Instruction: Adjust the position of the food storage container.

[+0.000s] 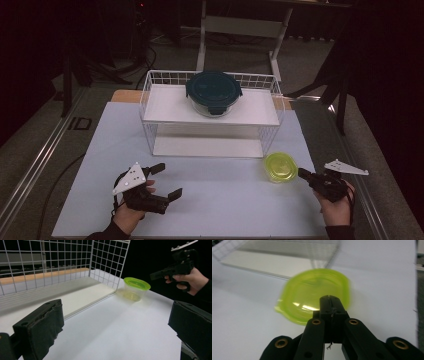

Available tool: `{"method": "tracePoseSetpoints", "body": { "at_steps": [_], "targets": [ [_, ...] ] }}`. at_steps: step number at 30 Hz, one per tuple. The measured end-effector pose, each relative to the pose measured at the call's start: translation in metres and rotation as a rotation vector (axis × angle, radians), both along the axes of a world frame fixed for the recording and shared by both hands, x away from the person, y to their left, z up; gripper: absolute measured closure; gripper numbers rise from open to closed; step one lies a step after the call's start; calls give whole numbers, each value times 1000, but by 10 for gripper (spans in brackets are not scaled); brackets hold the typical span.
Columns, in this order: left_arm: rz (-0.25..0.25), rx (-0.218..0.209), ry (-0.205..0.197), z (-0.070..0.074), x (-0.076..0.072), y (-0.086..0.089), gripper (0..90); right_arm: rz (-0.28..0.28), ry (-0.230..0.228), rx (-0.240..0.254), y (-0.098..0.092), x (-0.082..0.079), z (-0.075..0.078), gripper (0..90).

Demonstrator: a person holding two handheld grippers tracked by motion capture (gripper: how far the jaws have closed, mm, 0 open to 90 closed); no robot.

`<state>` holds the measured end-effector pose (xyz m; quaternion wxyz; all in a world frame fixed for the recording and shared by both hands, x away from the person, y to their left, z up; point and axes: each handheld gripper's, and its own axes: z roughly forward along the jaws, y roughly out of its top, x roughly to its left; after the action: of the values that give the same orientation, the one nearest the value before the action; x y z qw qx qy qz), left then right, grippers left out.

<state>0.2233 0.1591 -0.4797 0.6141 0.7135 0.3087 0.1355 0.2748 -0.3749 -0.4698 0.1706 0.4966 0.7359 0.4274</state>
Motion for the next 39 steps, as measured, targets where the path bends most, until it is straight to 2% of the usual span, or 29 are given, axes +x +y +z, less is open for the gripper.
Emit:
{"method": "tracePoseSetpoints", "body": {
  "at_steps": [4,7,8,13,18,29,34,36,39],
  "targets": [
    [-1,-2,-1,1,0,0,0,-44,40,-23,-11,8,-15,899],
    [-3,-2,1,0,0,0,0,-55,76,-37,-14,17,-29,900],
    [-4,-1,-1,1,0,0,0,-59,96,-28,-15,22,-37,900],
    [-4,-3,-3,1,0,0,0,-59,119,-20,-14,31,-47,900],
    [-6,-5,-3,1,0,1,0,-33,142,-22,-6,36,-53,900],
    [-13,-3,2,0,0,-1,0,0,154,-8,3,36,-58,900],
    [-12,-4,-2,1,0,0,0,-5,168,-30,5,41,-61,900],
    [-11,-8,-1,1,0,0,0,-20,164,-14,2,44,-62,900],
    [-12,-7,1,0,0,0,0,-22,155,-22,1,49,-61,900]
  ]
}}
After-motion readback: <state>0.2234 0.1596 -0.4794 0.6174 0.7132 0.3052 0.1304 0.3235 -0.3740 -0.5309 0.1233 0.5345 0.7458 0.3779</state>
